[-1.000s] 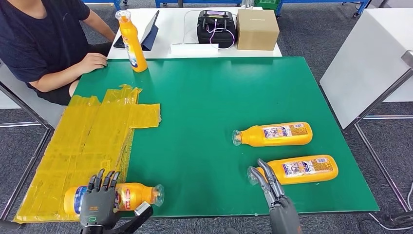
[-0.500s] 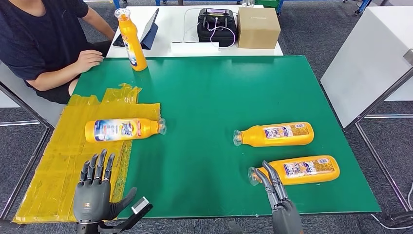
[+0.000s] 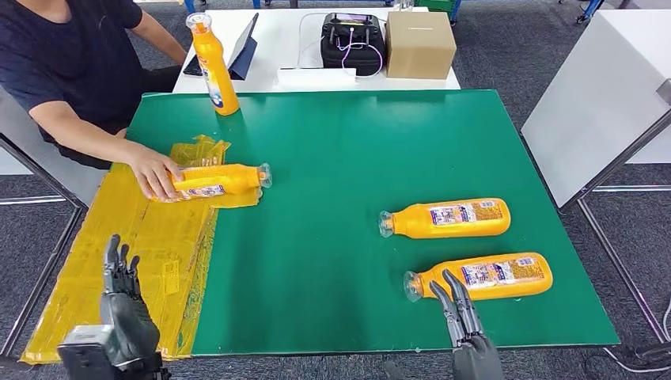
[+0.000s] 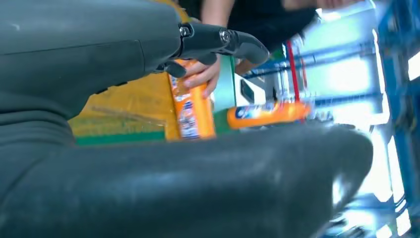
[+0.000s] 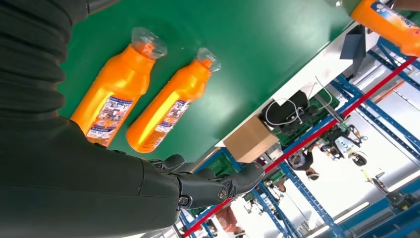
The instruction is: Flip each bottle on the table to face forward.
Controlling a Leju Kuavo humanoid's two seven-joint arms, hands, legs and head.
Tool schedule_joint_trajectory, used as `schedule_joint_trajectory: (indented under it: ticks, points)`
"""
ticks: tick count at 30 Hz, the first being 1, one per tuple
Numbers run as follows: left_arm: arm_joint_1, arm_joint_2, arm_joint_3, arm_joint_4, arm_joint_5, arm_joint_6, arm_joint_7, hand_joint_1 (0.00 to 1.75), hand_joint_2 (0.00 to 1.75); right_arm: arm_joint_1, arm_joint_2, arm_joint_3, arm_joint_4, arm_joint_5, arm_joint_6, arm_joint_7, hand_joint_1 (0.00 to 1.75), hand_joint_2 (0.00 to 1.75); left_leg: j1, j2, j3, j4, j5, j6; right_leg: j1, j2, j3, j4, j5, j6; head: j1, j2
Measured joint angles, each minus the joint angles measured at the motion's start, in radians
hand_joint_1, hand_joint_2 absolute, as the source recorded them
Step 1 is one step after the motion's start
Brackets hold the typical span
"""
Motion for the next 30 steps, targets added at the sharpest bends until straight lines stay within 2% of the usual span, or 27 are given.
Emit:
schedule_joint_trajectory:
  ticks: [5, 7, 13, 17, 20, 22, 24, 26, 28, 30]
  points:
    - [0.015, -0.047, 0.03, -0.034, -0.221, -0.021, -0.009, 0.0, 0.0, 0.002, -0.009, 0.0, -0.008, 0.002, 0.0, 0.004, 0.0, 1.75, 0.001, 0.0, 0.0, 0.0, 0.0, 0.0, 0.0, 0.0, 0.0, 0.0, 0.0, 0.0, 0.0, 0.0]
    - [0.021, -0.062, 0.04, -0.042, -0.18, -0.071, -0.017, 0.0, 0.0, 0.007, -0.011, -0.001, -0.011, 0.009, 0.0, 0.017, 0.0, 1.75, 0.001, 0.0, 0.0, 0.0, 0.0, 0.0, 0.0, 0.0, 0.0, 0.0, 0.0, 0.0, 0.0, 0.0]
    - [0.07, -0.111, 0.055, -0.088, 0.059, -0.302, 0.004, 0.0, 0.0, 0.087, -0.042, -0.044, -0.049, 0.072, -0.002, 0.117, 0.0, 1.75, 0.0, 0.0, -0.001, 0.0, -0.001, 0.001, 0.0, 0.0, -0.001, 0.0, 0.0, 0.0, 0.0, 0.0]
    - [0.11, -0.126, 0.05, -0.113, 0.169, -0.384, 0.017, 0.0, 1.75, 0.165, -0.074, -0.109, -0.078, 0.066, -0.021, 0.154, 0.0, 1.75, -0.001, 0.0, -0.001, 0.0, -0.001, 0.002, -0.001, 0.0, -0.001, 0.0, -0.001, 0.002, 0.0, 0.0]
    - [0.131, -0.131, 0.045, -0.12, 0.194, -0.43, 0.027, 0.0, 1.75, 0.227, -0.088, -0.177, -0.092, 0.025, -0.033, 0.141, 0.0, 1.75, -0.001, 0.0, 0.0, 0.0, -0.004, 0.004, -0.001, 0.0, -0.007, -0.001, -0.003, 0.003, 0.0, 0.0]
    - [0.139, -0.133, 0.04, -0.12, 0.202, -0.459, 0.036, 0.0, 1.75, 0.276, -0.08, -0.254, -0.098, -0.052, -0.003, 0.06, 0.0, 1.75, -0.001, 0.0, 0.001, 0.0, -0.005, 0.004, -0.001, 0.0, -0.008, -0.001, -0.004, 0.003, 0.0, 0.0]
    - [0.142, -0.133, 0.036, -0.117, 0.196, -0.475, 0.04, 0.0, 1.75, 0.32, -0.036, -0.369, -0.099, -0.138, 0.109, -0.097, 0.0, 1.75, -0.001, 0.0, 0.002, 0.0, -0.005, 0.004, -0.001, 0.0, -0.008, -0.001, -0.004, 0.004, 0.0, 0.0]
    - [0.142, -0.131, 0.03, -0.112, 0.177, -0.477, 0.035, 0.0, 1.75, 0.337, 0.073, -0.533, -0.099, -0.178, 0.324, -0.309, 0.0, 1.75, -0.001, 0.0, 0.002, 0.0, -0.005, 0.003, 0.0, 0.0, -0.005, -0.001, -0.004, 0.004, 0.0, 0.0]
    - [0.142, -0.127, 0.022, -0.107, 0.161, -0.476, 0.031, 0.0, 1.75, 0.312, 0.228, -0.739, -0.1, -0.161, 0.569, -0.522, 0.0, 1.75, -0.001, 0.0, 0.002, 0.0, -0.005, 0.003, 0.0, 0.0, 0.0, -0.001, -0.004, 0.003, 0.0, 0.0]
    - [0.142, -0.123, 0.013, -0.101, 0.151, -0.474, 0.03, 0.0, 1.75, 0.269, 0.369, -0.944, -0.101, -0.127, 0.748, -0.666, 0.0, 1.75, 0.0, 0.0, 0.003, 0.0, -0.005, 0.003, 0.0, 0.0, 0.001, 0.0, -0.004, 0.002, 0.0, 0.0]
